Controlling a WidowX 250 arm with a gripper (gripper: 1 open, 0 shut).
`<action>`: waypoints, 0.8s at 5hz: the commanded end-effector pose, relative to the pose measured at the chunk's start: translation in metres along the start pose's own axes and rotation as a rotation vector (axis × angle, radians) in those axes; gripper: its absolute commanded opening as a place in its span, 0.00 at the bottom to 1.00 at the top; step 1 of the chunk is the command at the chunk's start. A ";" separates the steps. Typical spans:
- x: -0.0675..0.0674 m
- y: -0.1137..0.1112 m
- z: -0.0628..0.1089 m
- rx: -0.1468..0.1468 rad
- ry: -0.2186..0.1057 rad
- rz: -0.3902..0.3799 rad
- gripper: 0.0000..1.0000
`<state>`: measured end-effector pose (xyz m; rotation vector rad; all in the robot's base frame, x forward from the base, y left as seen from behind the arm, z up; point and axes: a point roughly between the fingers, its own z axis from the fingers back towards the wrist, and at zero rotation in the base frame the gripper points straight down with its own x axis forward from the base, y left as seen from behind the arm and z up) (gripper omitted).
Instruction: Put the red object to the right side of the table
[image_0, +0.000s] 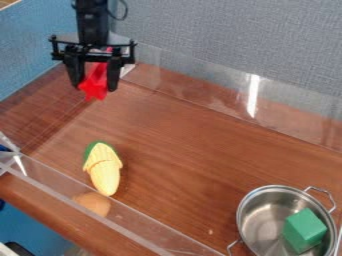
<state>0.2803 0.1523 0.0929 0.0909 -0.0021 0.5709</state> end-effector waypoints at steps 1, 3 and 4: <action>0.030 0.018 -0.003 0.027 -0.071 -0.012 0.00; 0.043 0.006 -0.026 0.059 -0.059 0.029 0.00; 0.056 0.003 -0.033 0.061 -0.054 0.078 0.00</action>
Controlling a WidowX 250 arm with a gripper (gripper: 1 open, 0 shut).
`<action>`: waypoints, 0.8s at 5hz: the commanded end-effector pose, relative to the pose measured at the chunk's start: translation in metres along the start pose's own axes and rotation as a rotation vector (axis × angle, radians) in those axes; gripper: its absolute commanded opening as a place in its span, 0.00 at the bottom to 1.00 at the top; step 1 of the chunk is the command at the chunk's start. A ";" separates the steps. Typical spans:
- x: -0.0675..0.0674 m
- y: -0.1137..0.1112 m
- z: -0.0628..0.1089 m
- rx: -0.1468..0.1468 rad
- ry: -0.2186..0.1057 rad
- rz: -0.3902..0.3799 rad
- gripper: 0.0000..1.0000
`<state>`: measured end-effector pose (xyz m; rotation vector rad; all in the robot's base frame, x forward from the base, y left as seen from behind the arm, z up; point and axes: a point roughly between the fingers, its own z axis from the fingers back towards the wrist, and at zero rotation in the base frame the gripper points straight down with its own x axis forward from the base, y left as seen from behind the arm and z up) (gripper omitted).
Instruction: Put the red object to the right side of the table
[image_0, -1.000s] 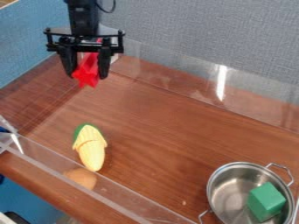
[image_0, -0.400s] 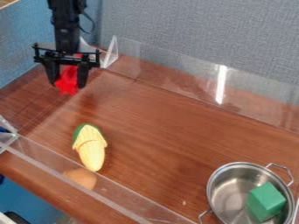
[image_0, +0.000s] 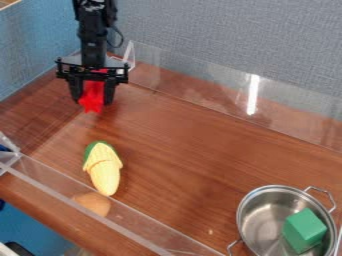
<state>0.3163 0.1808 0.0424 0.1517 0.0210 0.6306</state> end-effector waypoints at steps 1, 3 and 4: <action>0.019 -0.005 0.014 -0.003 -0.049 0.077 0.00; 0.023 -0.010 0.010 -0.020 -0.034 0.142 0.00; 0.020 -0.009 0.008 -0.032 -0.027 0.151 1.00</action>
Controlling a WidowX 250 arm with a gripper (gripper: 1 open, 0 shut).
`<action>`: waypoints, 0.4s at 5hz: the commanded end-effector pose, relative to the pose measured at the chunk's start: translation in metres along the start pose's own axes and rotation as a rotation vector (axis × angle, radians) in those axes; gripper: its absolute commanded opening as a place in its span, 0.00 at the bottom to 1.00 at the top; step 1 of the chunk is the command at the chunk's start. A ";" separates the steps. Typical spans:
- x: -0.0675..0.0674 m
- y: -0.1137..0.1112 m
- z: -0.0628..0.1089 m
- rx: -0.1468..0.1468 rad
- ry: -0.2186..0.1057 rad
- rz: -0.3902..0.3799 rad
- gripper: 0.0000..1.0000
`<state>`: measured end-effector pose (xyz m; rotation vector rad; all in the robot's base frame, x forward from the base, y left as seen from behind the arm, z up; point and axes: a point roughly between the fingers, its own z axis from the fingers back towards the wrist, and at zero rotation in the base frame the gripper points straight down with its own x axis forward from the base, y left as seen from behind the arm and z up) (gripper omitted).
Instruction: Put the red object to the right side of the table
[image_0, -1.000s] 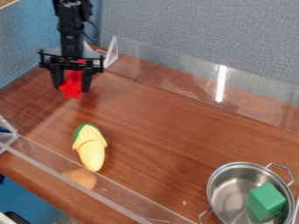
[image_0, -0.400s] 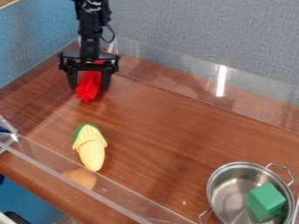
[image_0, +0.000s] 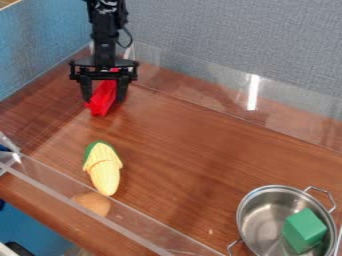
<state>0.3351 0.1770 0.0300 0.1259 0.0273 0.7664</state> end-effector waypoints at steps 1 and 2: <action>0.005 0.000 0.025 -0.027 -0.049 -0.024 1.00; 0.004 -0.006 0.029 -0.031 -0.053 -0.059 0.00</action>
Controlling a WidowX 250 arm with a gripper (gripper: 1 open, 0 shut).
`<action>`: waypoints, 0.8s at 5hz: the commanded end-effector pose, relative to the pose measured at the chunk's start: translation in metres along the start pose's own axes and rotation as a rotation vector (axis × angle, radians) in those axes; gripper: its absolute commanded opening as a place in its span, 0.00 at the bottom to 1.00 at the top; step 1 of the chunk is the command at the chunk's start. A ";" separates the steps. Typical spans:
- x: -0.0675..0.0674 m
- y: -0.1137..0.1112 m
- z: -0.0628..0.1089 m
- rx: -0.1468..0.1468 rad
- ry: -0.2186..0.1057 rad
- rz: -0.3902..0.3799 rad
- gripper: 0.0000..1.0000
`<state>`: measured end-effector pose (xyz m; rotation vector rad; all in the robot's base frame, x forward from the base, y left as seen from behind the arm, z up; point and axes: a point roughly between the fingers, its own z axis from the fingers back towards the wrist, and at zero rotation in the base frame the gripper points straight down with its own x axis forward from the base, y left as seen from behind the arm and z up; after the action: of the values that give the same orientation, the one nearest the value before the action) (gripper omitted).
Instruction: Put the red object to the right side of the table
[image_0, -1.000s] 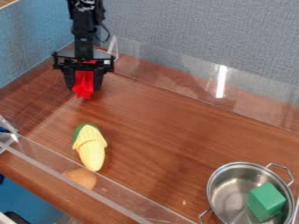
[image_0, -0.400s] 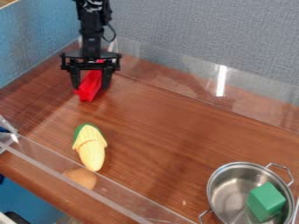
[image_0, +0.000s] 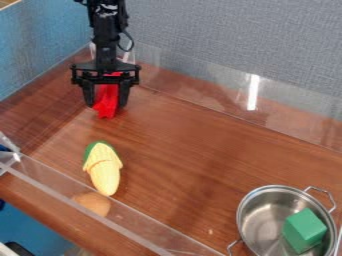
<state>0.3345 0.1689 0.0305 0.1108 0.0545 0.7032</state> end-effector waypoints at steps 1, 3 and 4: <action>0.002 -0.005 0.032 -0.030 -0.083 -0.045 0.00; -0.013 -0.013 0.044 -0.041 -0.092 -0.165 0.00; -0.007 -0.012 0.043 -0.042 -0.099 -0.160 0.00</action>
<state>0.3312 0.1454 0.0446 0.0909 0.0403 0.5303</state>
